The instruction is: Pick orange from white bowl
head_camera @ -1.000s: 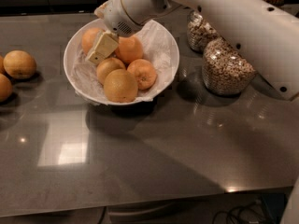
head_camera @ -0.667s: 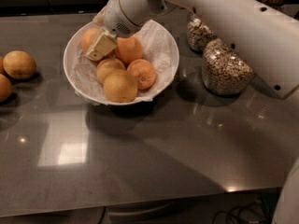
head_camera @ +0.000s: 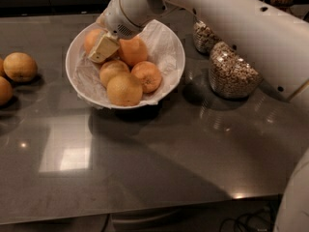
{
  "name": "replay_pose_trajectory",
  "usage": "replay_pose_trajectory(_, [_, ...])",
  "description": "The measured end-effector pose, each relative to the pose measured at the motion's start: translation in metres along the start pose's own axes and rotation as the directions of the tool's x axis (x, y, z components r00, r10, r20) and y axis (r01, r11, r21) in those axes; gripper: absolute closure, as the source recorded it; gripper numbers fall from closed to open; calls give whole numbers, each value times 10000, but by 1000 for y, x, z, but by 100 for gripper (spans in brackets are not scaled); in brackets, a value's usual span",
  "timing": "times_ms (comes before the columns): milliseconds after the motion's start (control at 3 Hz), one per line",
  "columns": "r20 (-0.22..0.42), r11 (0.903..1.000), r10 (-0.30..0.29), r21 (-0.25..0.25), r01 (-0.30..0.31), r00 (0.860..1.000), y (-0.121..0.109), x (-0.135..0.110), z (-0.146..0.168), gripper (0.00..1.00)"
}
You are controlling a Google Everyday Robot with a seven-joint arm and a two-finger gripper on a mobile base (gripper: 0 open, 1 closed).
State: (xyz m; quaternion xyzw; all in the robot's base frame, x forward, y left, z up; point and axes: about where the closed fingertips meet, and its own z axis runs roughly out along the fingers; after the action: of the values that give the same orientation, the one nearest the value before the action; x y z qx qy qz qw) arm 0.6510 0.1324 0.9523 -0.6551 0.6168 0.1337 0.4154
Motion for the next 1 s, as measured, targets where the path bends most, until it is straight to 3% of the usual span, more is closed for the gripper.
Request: replay_pose_trajectory(1000, [-343,9991,406,-100,-409,9986,0,16,26,28])
